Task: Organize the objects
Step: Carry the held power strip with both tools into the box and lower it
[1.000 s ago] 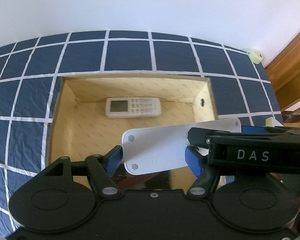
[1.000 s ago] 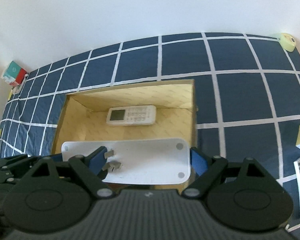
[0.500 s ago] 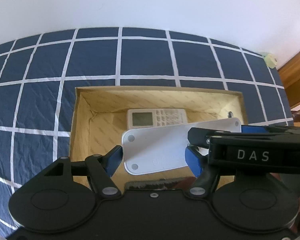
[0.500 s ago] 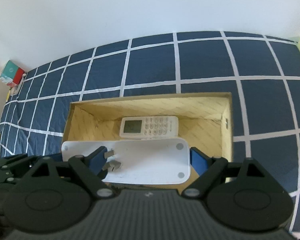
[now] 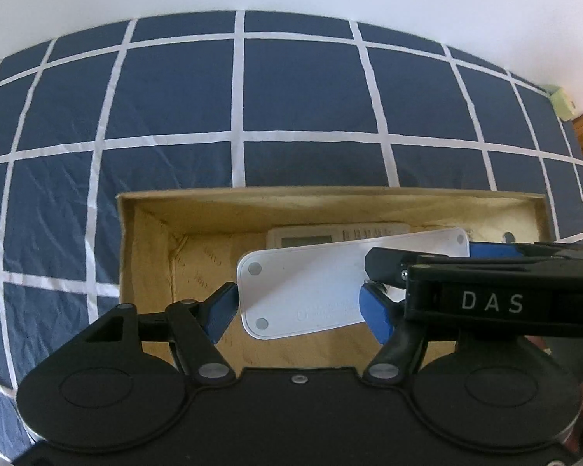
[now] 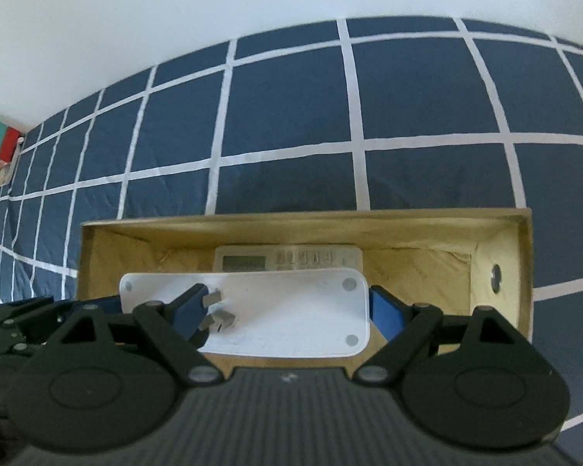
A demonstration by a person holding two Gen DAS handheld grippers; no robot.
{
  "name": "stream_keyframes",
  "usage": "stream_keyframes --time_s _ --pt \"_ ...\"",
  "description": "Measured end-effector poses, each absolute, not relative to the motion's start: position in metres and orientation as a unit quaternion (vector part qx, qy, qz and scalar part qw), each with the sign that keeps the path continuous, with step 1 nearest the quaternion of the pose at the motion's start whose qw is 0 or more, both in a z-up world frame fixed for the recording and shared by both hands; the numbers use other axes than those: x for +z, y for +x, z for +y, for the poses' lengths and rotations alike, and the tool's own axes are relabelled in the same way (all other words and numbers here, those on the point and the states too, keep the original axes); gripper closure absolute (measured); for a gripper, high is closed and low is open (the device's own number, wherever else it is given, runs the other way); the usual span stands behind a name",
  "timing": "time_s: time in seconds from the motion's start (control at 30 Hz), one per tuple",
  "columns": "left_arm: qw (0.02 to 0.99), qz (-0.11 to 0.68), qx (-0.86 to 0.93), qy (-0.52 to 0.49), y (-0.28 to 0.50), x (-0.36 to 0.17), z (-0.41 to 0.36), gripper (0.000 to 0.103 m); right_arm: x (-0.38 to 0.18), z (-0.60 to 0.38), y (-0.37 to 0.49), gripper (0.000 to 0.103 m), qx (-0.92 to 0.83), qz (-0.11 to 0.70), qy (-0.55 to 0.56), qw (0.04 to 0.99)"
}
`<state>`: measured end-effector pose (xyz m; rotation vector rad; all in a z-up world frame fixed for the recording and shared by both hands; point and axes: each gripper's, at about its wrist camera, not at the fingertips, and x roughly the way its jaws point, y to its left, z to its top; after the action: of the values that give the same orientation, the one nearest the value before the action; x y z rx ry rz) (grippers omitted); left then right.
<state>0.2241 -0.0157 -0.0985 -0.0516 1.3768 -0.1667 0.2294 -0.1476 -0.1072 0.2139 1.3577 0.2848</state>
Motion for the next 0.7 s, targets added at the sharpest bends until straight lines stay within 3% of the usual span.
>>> stream_keyframes --time_s 0.7 --pt "0.755 0.649 -0.090 -0.020 0.256 -0.126 -0.011 0.036 -0.144 -0.146 0.260 0.015 0.105 0.643 0.118 0.749"
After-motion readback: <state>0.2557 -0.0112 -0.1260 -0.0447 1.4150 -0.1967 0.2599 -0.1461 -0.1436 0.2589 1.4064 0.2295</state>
